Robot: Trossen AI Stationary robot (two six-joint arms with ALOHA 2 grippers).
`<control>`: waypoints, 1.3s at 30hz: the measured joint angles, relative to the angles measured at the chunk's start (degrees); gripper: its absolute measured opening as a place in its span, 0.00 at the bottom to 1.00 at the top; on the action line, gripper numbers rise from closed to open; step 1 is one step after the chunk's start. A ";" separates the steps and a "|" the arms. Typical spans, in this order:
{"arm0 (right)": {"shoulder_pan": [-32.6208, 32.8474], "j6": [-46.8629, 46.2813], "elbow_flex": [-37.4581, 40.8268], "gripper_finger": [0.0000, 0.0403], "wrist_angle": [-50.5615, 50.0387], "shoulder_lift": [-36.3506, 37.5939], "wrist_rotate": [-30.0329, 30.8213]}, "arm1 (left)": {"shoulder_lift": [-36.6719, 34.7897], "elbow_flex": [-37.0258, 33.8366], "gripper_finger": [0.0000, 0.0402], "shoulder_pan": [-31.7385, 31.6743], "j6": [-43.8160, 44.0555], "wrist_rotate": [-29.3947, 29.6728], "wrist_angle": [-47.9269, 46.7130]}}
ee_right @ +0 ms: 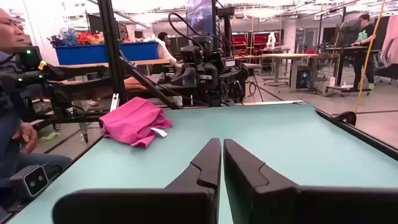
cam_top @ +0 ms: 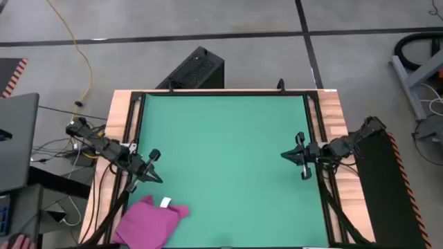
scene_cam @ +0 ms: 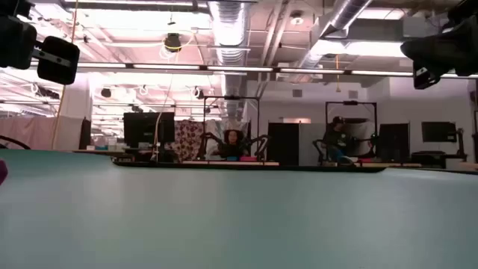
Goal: Roll towel
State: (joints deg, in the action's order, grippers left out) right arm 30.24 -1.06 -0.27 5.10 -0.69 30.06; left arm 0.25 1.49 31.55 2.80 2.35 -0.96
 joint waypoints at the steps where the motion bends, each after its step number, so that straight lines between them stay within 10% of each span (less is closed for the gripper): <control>1: 0.02 0.00 0.00 0.10 0.00 0.00 0.00 | 0.02 0.01 0.00 0.00 -0.01 0.00 -0.01; 39: 0.01 0.00 -0.01 0.10 -0.02 0.00 0.00 | 0.02 -0.01 0.00 0.00 3.63 0.50 0.23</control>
State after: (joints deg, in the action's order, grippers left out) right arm 30.25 -1.06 -0.28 5.08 -0.69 30.06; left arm 0.27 1.48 31.55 6.43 2.85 -0.73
